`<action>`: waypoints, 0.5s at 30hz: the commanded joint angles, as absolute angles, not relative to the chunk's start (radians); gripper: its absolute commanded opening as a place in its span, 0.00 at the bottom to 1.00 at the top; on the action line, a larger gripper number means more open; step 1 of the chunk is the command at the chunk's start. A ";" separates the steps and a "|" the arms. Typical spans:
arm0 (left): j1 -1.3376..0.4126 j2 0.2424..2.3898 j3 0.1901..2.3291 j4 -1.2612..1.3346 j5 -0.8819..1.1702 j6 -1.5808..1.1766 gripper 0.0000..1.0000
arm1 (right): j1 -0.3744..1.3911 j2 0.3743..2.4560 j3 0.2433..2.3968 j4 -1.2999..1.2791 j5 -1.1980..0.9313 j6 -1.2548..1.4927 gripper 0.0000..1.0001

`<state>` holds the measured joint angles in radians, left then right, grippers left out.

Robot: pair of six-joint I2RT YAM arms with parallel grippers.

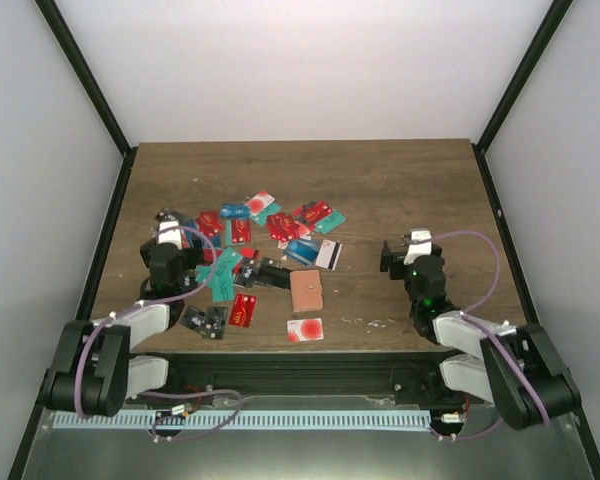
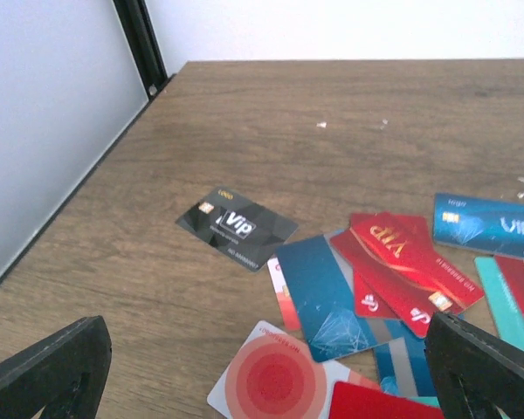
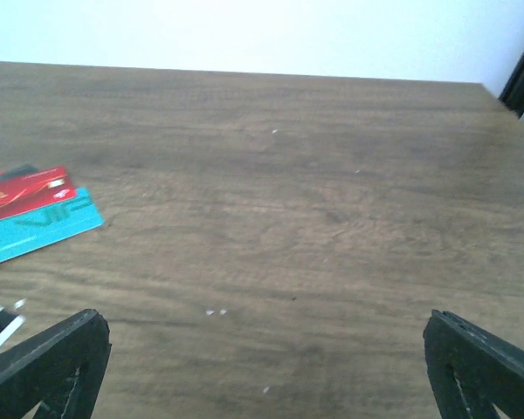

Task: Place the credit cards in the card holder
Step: Reset both arms

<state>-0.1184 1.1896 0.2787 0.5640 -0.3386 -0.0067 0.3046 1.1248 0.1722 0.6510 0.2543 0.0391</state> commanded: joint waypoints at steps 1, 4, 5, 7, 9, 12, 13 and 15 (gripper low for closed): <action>-0.082 1.287 0.266 0.835 -0.273 -0.005 1.00 | 0.230 1.253 0.164 1.047 0.185 -0.034 1.00; -0.065 1.364 0.273 0.966 -0.233 0.002 1.00 | 0.177 1.367 0.182 1.192 0.059 -0.079 1.00; -0.054 1.392 0.278 1.013 -0.211 0.009 1.00 | 0.157 1.400 0.194 1.208 0.035 -0.091 1.00; -0.041 1.450 0.290 1.080 -0.205 0.020 1.00 | 0.091 1.459 0.199 1.263 -0.010 -0.054 1.00; -0.020 1.505 0.270 1.161 -0.185 0.002 1.00 | 0.029 1.517 0.170 1.355 -0.102 -0.008 1.00; -0.009 1.572 0.204 1.349 -0.131 0.013 1.00 | 0.001 1.524 0.178 1.346 -0.214 -0.014 1.00; -0.009 1.562 0.222 1.302 -0.120 0.015 1.00 | 0.000 1.532 0.206 1.297 -0.240 -0.022 1.00; -0.002 1.557 0.286 1.167 -0.125 0.008 1.00 | -0.011 1.545 0.241 1.273 -0.210 0.009 1.00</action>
